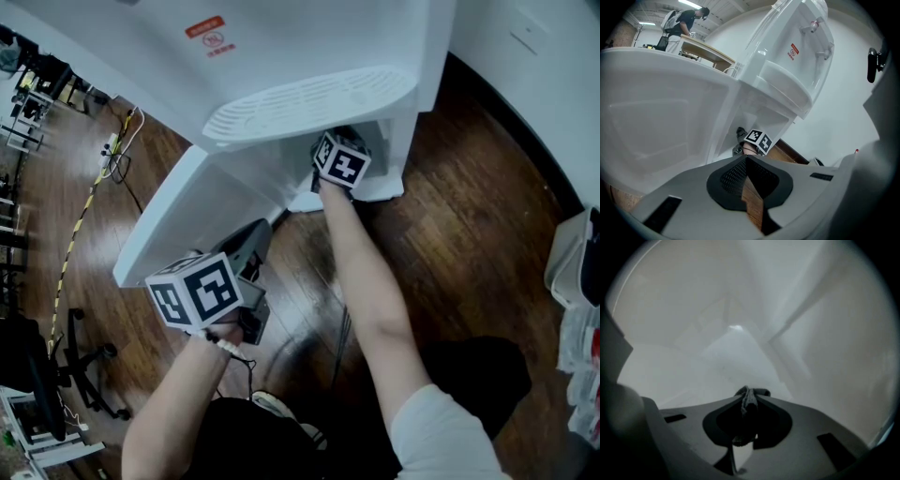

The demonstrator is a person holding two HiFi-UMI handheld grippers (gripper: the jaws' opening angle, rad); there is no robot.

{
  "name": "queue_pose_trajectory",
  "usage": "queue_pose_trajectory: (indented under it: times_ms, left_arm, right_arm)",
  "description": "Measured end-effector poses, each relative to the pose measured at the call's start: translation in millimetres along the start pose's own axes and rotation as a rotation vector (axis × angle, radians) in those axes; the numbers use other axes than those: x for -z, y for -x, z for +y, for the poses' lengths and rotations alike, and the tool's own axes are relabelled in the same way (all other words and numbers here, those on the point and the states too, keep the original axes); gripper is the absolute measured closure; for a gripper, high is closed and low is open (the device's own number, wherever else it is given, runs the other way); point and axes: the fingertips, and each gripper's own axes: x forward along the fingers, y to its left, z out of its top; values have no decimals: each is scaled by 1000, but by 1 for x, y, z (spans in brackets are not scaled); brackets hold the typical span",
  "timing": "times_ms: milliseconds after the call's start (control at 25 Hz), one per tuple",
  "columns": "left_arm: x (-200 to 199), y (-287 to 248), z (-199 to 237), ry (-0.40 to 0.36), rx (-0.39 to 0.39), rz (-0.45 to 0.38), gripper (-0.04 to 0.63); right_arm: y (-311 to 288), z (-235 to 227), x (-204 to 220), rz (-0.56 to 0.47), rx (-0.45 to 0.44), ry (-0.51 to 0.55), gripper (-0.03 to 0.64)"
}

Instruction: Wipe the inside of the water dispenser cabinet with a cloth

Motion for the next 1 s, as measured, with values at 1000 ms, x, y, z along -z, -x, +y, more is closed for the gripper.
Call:
queue_pose_trajectory:
  times_ms: [1000]
  left_arm:
    - [1, -1, -4, 12, 15, 5, 607]
  right_arm:
    - [5, -36, -11, -34, 112, -193, 572]
